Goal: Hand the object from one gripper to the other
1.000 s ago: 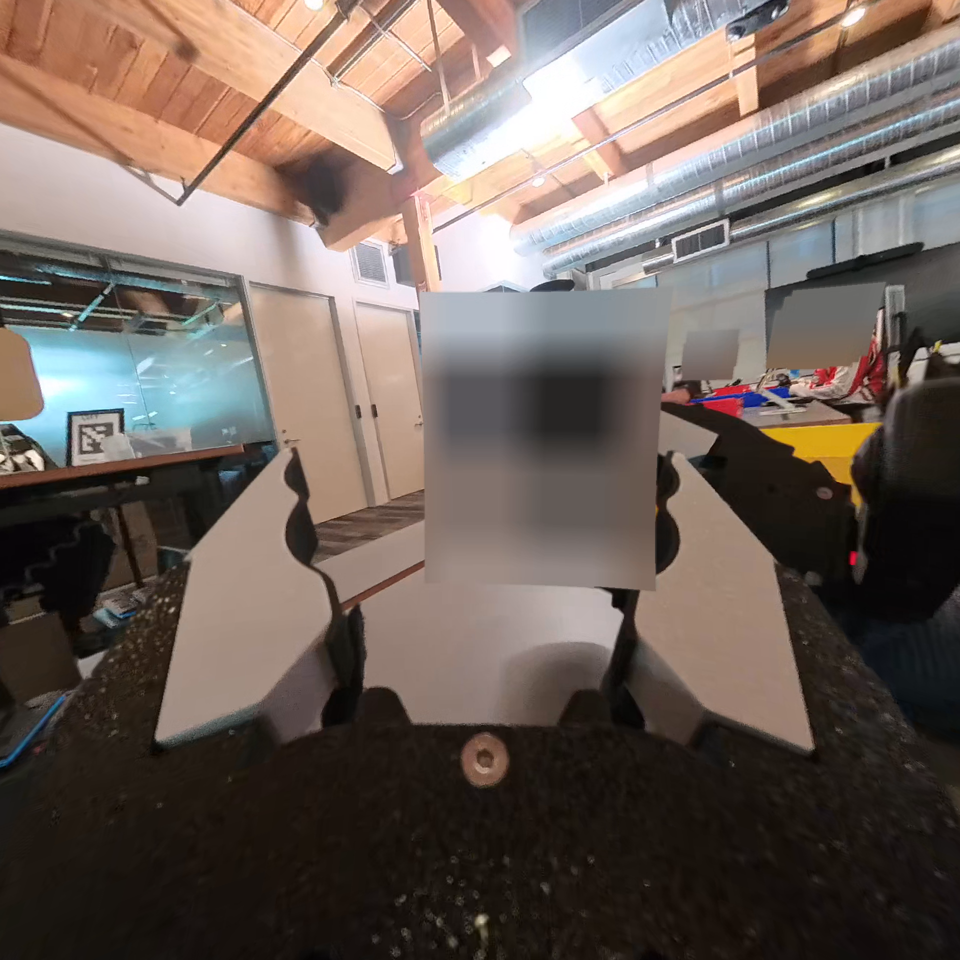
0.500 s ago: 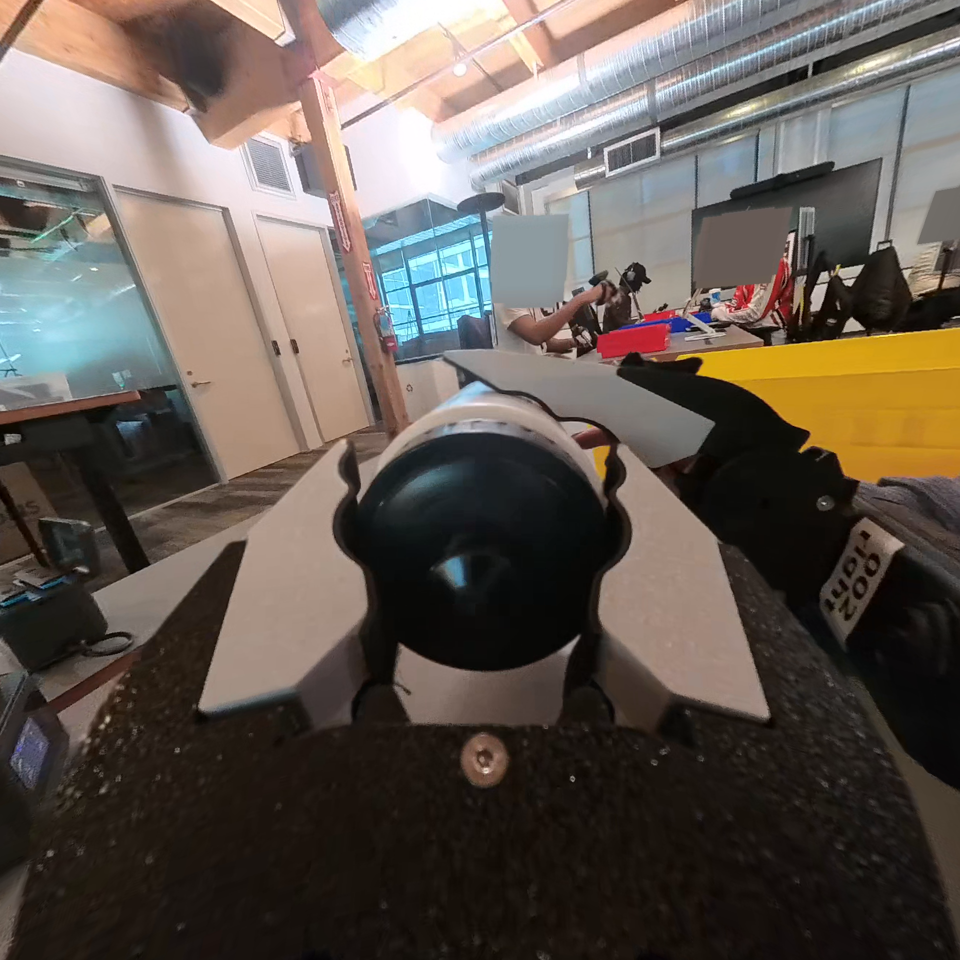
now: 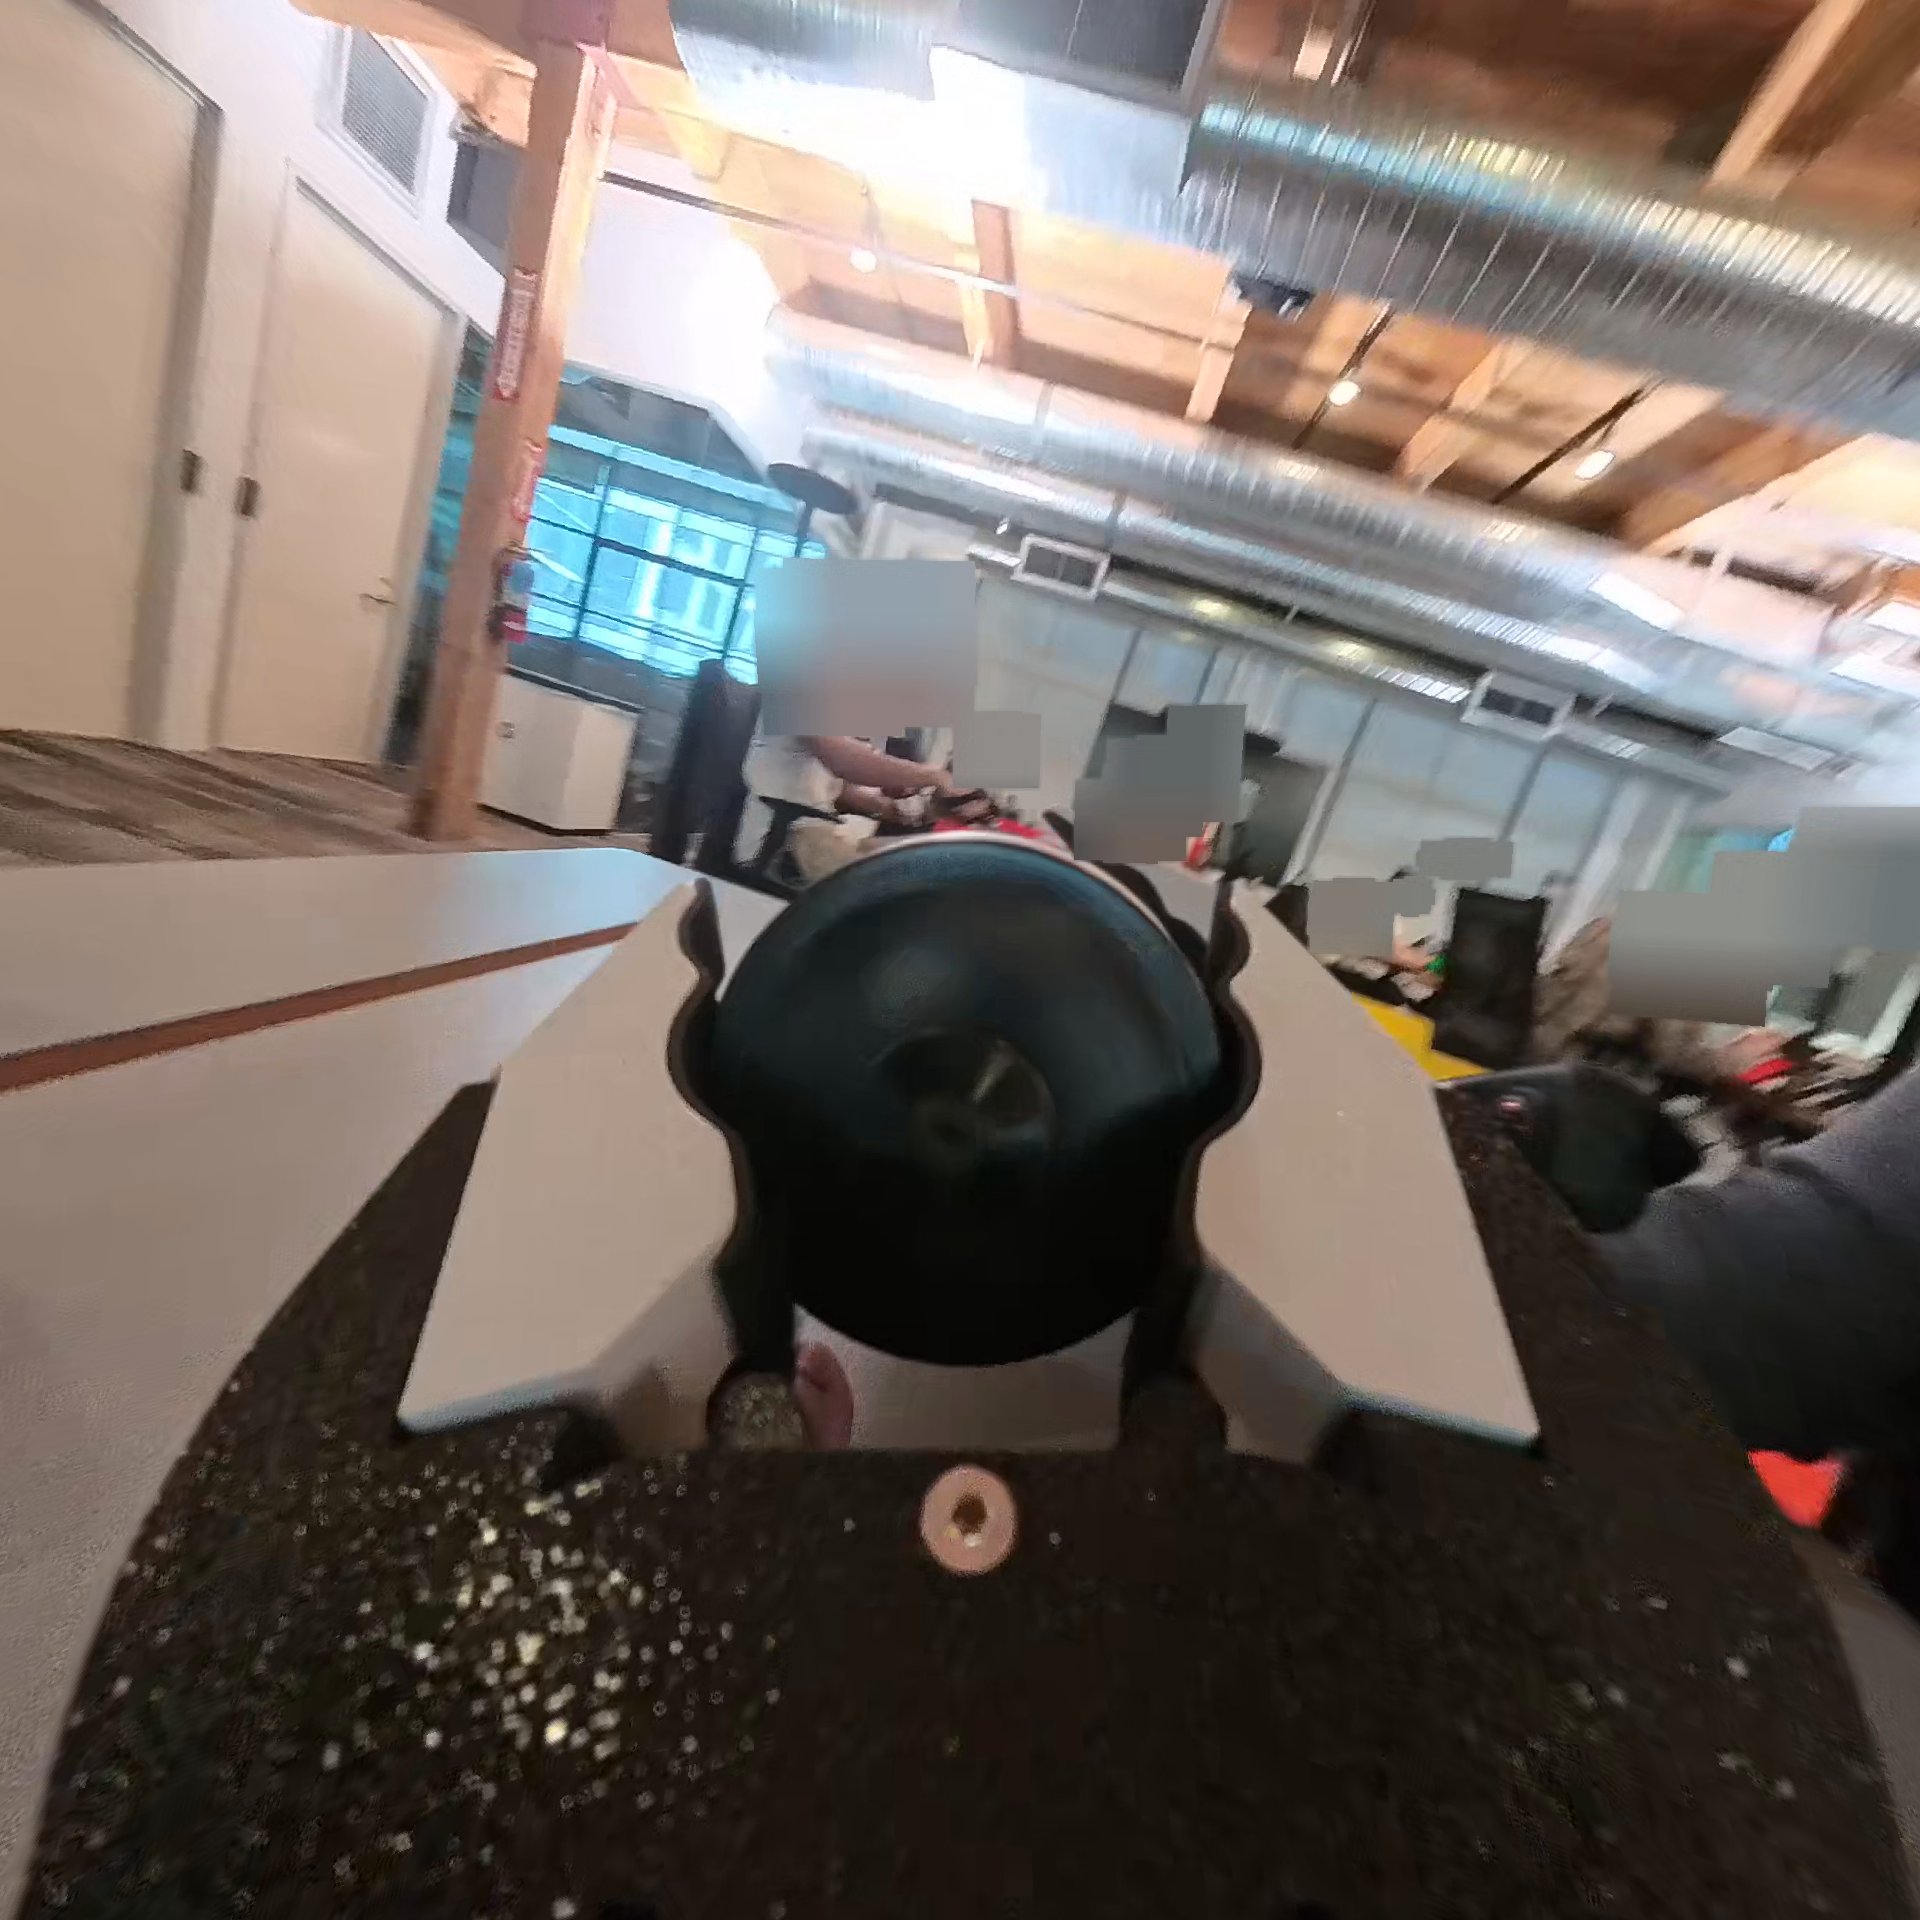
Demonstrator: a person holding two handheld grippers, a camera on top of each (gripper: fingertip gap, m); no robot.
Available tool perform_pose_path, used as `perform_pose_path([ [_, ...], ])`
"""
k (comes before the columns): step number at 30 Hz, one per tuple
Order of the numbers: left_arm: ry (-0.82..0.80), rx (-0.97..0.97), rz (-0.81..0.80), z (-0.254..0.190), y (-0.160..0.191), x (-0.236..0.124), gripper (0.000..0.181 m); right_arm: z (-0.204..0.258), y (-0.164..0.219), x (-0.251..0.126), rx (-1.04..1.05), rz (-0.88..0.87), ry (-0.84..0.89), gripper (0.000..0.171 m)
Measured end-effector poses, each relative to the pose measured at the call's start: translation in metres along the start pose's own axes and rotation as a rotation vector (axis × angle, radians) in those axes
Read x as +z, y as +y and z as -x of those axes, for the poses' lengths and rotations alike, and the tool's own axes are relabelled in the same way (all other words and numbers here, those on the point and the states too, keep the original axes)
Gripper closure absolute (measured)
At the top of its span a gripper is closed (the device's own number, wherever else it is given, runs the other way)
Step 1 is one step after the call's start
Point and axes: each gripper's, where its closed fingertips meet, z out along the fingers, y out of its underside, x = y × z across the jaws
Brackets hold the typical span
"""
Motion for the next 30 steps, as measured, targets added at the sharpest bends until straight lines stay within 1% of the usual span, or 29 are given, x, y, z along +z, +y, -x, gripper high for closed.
perform_pose_path([
  [2,0.054,-0.09,-0.034,-0.001,-0.006,-0.004,0.089,0.004,-0.001,-0.005,0.098,-0.033,-0.06,0.052],
  [3,0.076,-0.137,-0.035,0.0,-0.006,-0.005,0.089,0.008,-0.002,-0.008,0.13,-0.054,-0.097,0.043],
  [5,0.103,-0.197,-0.003,0.002,-0.002,-0.005,0.089,0.013,-0.008,-0.016,0.152,-0.093,-0.145,0.043],
  [10,0.242,-0.333,0.075,-0.01,0.005,-0.007,0.089,0.011,-0.015,-0.032,0.128,-0.125,-0.163,0.043],
  [11,0.256,-0.349,0.084,-0.011,0.006,-0.007,0.089,0.009,-0.018,-0.036,0.157,-0.146,-0.174,0.044],
  [13,0.259,-0.375,0.103,-0.01,0.009,-0.006,0.089,0.002,-0.03,-0.044,0.228,-0.214,-0.184,0.053],
  [16,0.285,-0.402,0.122,-0.013,0.011,-0.006,0.089,0.011,-0.037,-0.051,0.183,-0.231,-0.235,0.074],
  [19,0.301,-0.428,0.139,-0.014,0.013,-0.006,0.089,0.02,-0.04,-0.052,0.138,-0.238,-0.268,0.074],
  [23,0.327,-0.457,0.148,-0.016,0.013,-0.006,0.089,0.016,-0.045,-0.053,0.118,-0.25,-0.258,0.072],
  [25,0.348,-0.483,0.14,-0.017,0.011,-0.007,0.09,0.017,-0.045,-0.053,0.115,-0.246,-0.27,0.06],
  [26,0.349,-0.495,0.132,-0.016,0.01,-0.008,0.09,0.016,-0.044,-0.053,0.115,-0.245,-0.275,0.057],
  [30,0.357,-0.522,0.137,-0.016,0.01,-0.008,0.09,0.017,-0.049,-0.055,0.11,-0.263,-0.286,0.067],
])
